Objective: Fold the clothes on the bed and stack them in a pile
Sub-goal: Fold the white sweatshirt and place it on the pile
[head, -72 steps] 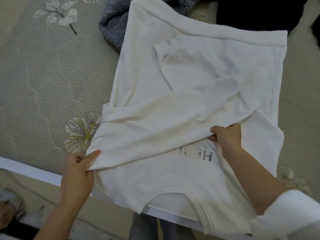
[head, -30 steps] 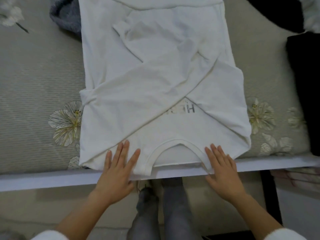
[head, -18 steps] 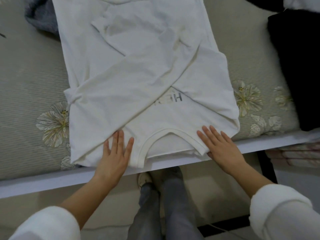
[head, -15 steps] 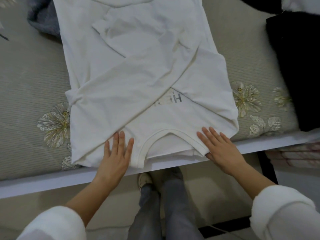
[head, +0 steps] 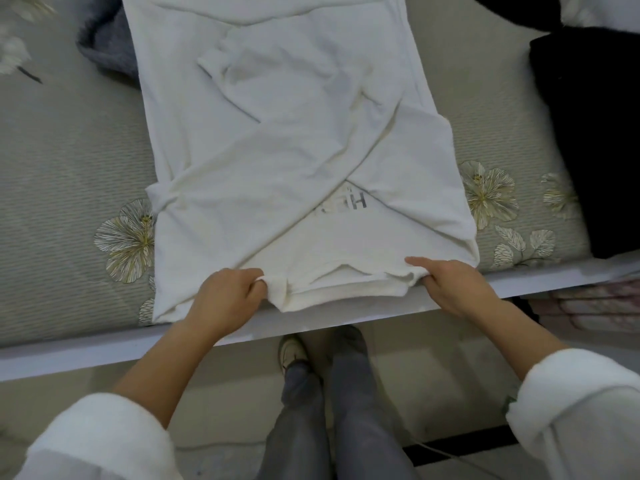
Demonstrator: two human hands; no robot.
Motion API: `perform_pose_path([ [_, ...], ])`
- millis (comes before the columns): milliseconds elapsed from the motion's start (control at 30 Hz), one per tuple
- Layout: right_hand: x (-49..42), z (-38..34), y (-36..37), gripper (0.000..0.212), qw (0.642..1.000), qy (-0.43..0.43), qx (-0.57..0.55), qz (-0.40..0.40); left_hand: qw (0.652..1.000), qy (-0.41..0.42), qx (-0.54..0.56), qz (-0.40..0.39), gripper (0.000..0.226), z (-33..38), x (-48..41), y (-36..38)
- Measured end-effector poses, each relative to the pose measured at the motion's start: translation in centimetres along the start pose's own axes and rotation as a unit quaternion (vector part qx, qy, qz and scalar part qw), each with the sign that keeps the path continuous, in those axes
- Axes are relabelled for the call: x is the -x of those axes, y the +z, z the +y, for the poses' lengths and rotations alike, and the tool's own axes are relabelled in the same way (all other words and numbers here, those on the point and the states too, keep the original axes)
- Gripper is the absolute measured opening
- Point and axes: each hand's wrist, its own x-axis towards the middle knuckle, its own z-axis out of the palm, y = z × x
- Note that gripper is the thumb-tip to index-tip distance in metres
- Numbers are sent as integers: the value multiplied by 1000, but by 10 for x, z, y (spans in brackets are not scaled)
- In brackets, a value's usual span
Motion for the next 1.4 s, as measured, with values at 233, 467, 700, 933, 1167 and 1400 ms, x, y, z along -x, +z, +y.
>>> perform_pose_path([
  [233, 8, -5, -40, 21, 976, 11, 43, -213, 972, -54, 32, -227, 37, 15, 9, -15],
  [467, -7, 11, -67, 32, 983, 23, -183, 18, 979, -102, 162, -66, 35, -4, 0, -44],
  [700, -87, -6, -123, 29, 986, -32, -39, 159, 989, -68, 90, -97, 39, -19, -70, -118],
  [933, -204, -27, -200, 34, 971, -85, 66, 211, 989, -130, 47, 48, 18, -51, -164, -190],
  [1167, -324, -50, -246, 29, 953, -106, 138, 246, 967, -120, -132, 181, 29, -75, -249, -224],
  [1400, -396, -62, -233, 17, 947, -88, 137, 277, 915, -198, -85, 342, 26, -82, -315, -187],
])
